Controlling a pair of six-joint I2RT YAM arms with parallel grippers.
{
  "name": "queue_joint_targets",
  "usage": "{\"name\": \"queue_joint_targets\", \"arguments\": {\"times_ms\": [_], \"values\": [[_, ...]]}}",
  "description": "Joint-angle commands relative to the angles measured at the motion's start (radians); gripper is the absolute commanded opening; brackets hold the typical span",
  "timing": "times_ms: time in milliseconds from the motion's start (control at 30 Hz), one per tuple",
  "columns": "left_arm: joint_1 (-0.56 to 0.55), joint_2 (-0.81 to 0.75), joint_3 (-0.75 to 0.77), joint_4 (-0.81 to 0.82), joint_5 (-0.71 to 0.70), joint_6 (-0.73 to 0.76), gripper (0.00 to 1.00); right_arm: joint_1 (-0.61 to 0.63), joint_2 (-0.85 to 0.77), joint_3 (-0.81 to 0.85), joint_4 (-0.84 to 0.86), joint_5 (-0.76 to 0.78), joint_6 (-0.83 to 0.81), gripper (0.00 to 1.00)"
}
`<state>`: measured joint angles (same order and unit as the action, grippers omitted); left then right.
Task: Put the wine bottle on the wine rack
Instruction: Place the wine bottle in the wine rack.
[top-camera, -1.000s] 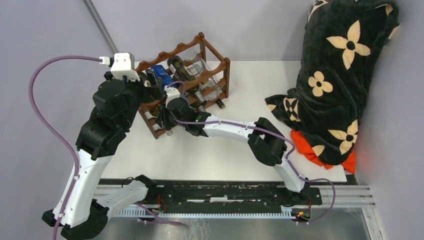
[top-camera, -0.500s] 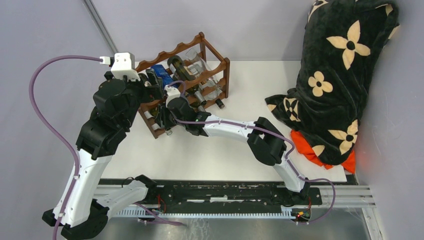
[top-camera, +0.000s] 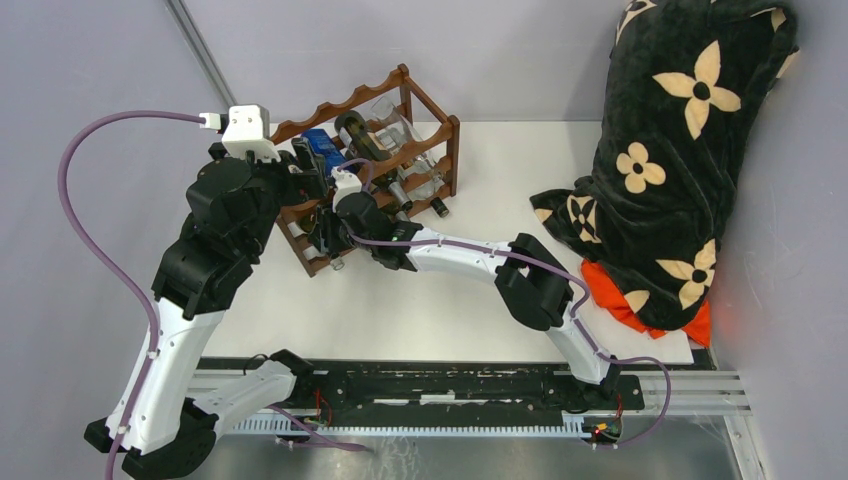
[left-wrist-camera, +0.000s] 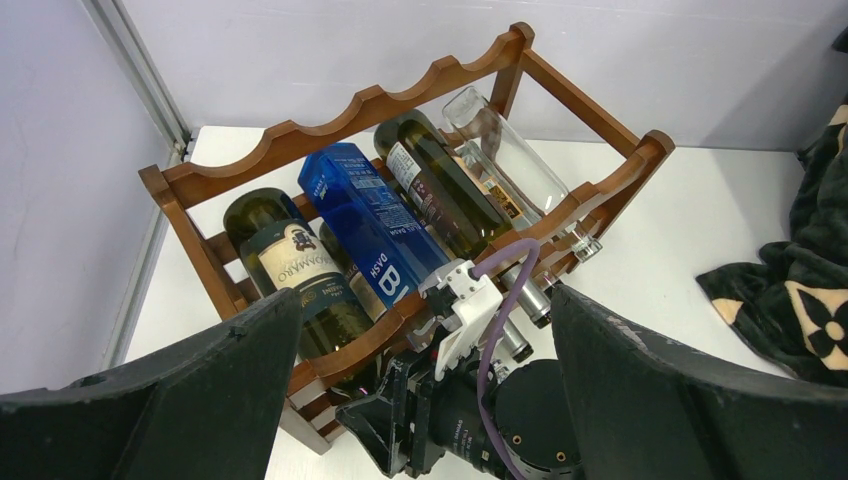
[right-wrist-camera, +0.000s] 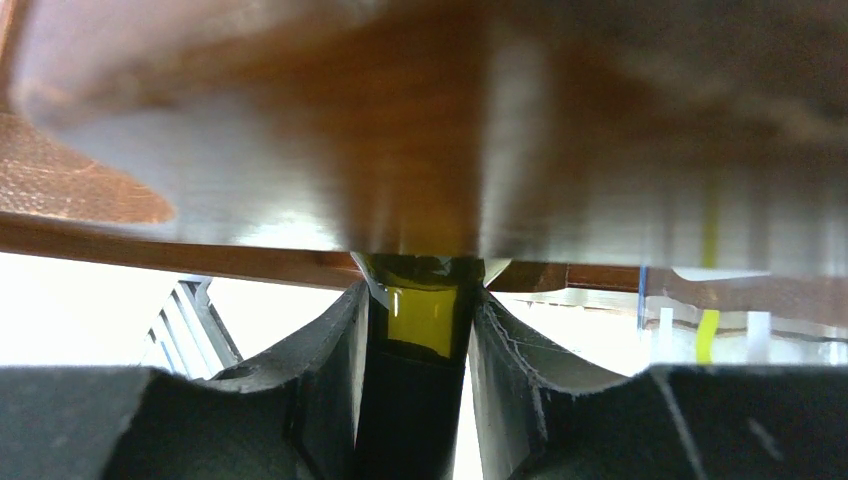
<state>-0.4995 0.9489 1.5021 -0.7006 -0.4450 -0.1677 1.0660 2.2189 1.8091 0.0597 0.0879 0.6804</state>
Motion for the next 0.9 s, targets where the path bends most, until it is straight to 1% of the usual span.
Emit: {"name": "queue_joint_targets", "arguments": {"times_ms": [0,33,100,233,333,400,500,667,867], "values": [[0.001,-0.009,0.016,0.052,-0.018,0.059,0.99,-0.019,-0.014,0.08,0.225,0.04,-0.024,0.44],[0.001,-0.009,0.017,0.053,-0.018,0.058,0.99,-0.02,-0.013,0.081,0.227,0.046,-0.03,0.42],[0.001,-0.01,0.018,0.053,-0.017,0.058,0.99,-0.02,-0.012,0.086,0.231,0.068,-0.044,0.35],[0.001,-0.008,0.021,0.053,-0.016,0.057,0.99,-0.021,-0.01,0.095,0.254,0.083,-0.069,0.28],[0.0,-0.007,0.02,0.052,-0.015,0.057,0.99,-0.021,-0.006,0.102,0.265,0.085,-0.072,0.27],[0.0,-0.005,0.022,0.052,-0.014,0.056,0.99,-0.021,0.0,0.109,0.262,0.091,-0.066,0.28],[0.001,-0.003,0.024,0.053,-0.014,0.056,0.99,-0.021,0.005,0.112,0.257,0.089,-0.05,0.35],[0.001,0.0,0.03,0.052,-0.011,0.054,0.99,-0.021,0.022,0.127,0.251,0.092,-0.029,0.42],[0.0,0.004,0.044,0.047,-0.008,0.047,0.98,-0.022,0.064,0.182,0.265,0.111,-0.031,0.47]]}}
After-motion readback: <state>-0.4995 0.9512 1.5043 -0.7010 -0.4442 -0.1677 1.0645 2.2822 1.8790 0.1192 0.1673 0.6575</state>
